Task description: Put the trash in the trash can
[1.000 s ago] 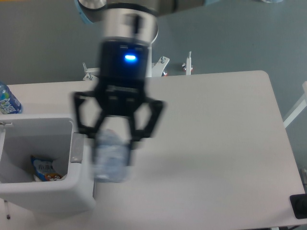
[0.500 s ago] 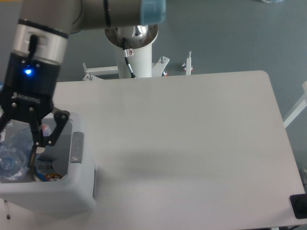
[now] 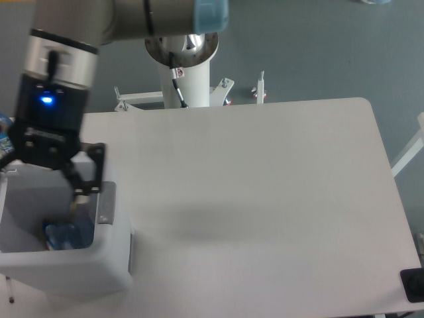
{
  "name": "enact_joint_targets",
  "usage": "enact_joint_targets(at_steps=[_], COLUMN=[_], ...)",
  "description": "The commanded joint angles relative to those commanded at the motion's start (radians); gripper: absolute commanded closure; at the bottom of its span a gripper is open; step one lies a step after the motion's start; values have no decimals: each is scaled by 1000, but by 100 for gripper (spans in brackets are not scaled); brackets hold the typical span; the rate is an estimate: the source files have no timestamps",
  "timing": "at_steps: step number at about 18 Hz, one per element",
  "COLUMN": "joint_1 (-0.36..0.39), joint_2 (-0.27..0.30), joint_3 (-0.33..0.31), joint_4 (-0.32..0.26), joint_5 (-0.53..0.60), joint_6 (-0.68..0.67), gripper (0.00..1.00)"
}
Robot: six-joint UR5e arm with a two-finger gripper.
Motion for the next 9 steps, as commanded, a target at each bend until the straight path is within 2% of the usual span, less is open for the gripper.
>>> enact_joint_targets(at_steps=[6,9], joint_1=[232,295], joint_2=[3,12], joint_3=[-18,-60], joint_4=[-9,-12], joint_5=[78,81], joint_6=[208,351], gripper=[0,0])
